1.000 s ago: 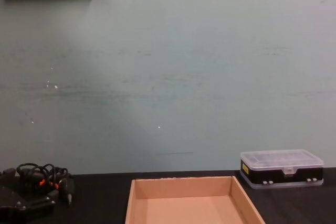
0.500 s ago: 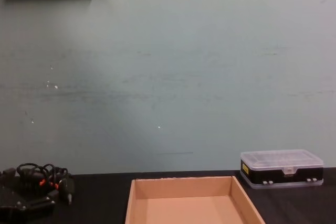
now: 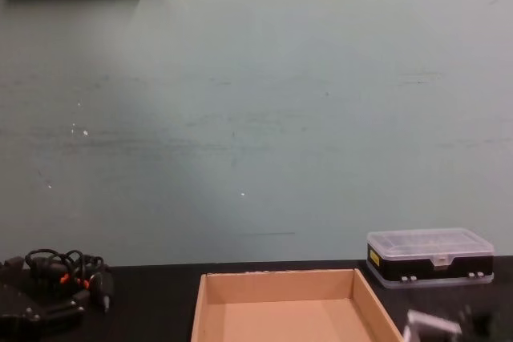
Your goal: Use one hand to pick up the angle iron from the table and place it into the box.
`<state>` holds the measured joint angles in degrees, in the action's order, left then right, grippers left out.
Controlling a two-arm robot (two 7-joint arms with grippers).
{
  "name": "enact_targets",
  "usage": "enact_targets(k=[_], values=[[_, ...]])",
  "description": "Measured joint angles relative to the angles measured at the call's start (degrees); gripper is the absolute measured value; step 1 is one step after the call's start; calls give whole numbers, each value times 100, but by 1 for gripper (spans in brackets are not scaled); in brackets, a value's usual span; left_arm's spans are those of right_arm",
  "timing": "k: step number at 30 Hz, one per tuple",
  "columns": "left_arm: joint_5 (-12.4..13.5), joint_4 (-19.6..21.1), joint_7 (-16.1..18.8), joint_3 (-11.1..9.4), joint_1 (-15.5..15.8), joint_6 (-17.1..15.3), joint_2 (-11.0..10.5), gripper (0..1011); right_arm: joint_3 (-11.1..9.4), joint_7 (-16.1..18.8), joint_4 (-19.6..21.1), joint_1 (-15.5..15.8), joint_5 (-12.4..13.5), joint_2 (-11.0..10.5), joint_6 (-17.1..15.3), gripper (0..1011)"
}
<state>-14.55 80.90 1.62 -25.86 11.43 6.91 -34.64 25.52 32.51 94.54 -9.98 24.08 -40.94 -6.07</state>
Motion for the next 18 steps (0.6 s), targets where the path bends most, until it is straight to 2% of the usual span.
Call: enact_targets(k=[4, 7, 8, 18], values=[[0, 0, 0, 0, 0, 0, 0, 1011, -38, -131, -27, -196, -105, 167, -2, 91], [0, 0, 0, 0, 0, 0, 0, 1011, -28, -250, -173, -470, -248, 393, -59, 91], [0, 0, 0, 0, 0, 0, 0, 1012, -28, -250, -173, -470, -248, 393, -59, 91], [0, 0, 0, 0, 0, 0, 0, 1011, 147, -465, -1001, -1159, -655, 1057, -283, 91]])
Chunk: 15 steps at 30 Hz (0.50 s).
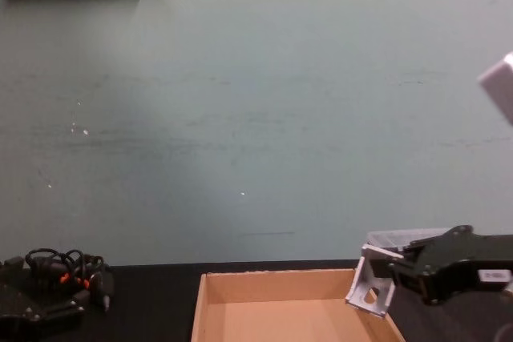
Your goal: Use one hand to pick up the angle iron from the table and place it into the box.
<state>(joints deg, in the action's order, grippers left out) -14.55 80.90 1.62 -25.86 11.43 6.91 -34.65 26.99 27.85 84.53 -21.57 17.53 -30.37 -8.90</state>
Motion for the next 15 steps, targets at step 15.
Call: enact_targets(k=[15], values=[[0, 0, 0, 0, 0, 0, 0, 1011, 217, -28, -1753, -916, -430, 946, 112, 91]])
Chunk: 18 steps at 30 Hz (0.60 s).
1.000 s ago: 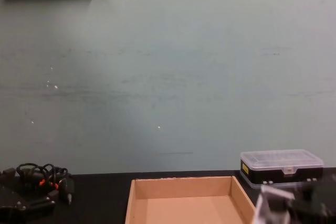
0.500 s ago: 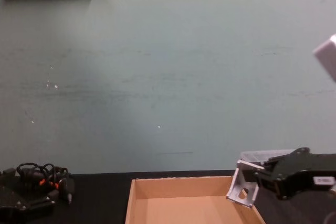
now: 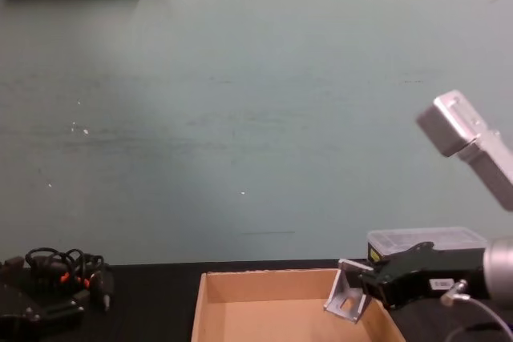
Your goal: Use one hand to pick up the angle iron from the table and place it into the box.
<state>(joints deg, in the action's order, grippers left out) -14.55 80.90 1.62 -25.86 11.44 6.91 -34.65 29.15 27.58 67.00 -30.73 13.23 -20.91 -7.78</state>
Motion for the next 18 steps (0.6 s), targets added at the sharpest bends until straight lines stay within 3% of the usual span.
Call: enact_targets(k=[5, 18], values=[[0, 0, 0, 0, 0, 0, 0, 1011, 43, 46, -468, -192, -121, 209, 70, 91], [0, 0, 0, 0, 0, 0, 0, 1011, 51, 155, -777, -278, -276, 370, 91, 92]])
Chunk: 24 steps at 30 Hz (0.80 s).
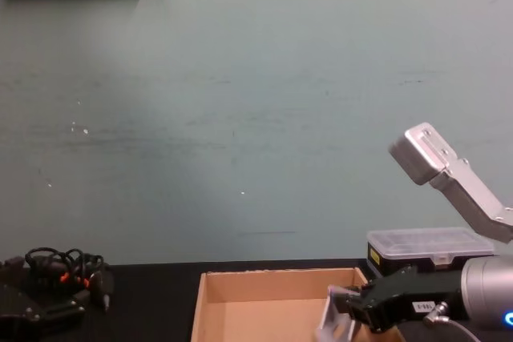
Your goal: Use one hand to pick up the angle iron from the table and place it into the box.
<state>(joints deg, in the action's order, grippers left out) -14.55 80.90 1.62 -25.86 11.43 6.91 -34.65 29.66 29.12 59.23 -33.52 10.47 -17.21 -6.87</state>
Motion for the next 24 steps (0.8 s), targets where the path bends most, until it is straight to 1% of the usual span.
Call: enact_targets(k=[3, 5, 7, 8, 11, 12, 13, 15, 17, 19, 20, 21, 22, 23, 24], values=[[0, 0, 0, 0, 0, 0, 0, 1011, -6, 23, -18, 3, -15, 11, 0, 152], [0, 0, 0, 0, 0, 0, 0, 1011, -15, 34, -32, 9, -24, 19, 0, 225], [0, 0, 0, 0, 0, 0, 0, 1011, -20, 44, -44, 12, -33, 24, 4, 255], [0, 0, 0, 0, 0, 0, 0, 1011, -25, 52, -46, 19, -38, 31, 11, 317], [0, 0, 0, 0, 0, 0, 0, 1011, -58, 52, 0, 52, -40, 25, 29, 390], [0, 0, 0, 0, 0, 0, 0, 1011, -70, 50, 30, 64, -39, 19, 34, 457], [0, 0, 0, 0, 0, 0, 0, 1011, -97, 50, 110, 97, -34, 0, 46, 457], [0, 0, 0, 0, 0, 0, 0, 1011, -122, 36, 215, 137, -26, -26, 55, 531], [0, 0, 0, 0, 0, 0, 0, 1011, -151, 29, 334, 185, -12, -58, 62, 578], [0, 0, 0, 0, 0, 0, 0, 1012, -196, 29, 549, 273, 16, -131, 65, 658], [0, 0, 0, 0, 0, 0, 0, 1011, -210, 31, 634, 303, 30, -161, 64, 676], [0, 0, 0, 0, 0, 0, 0, 1011, -238, 35, 810, 378, 55, -235, 54, 718], [0, 0, 0, 0, 0, 0, 0, 1011, -252, 43, 909, 419, 73, -278, 40, 731], [0, 0, 0, 0, 0, 0, 0, 1011, -264, 60, 1005, 459, 88, -320, 28, 785], [0, 0, 0, 0, 0, 0, 0, 1011, -291, 85, 1210, 544, 120, -415, -8, 785]])
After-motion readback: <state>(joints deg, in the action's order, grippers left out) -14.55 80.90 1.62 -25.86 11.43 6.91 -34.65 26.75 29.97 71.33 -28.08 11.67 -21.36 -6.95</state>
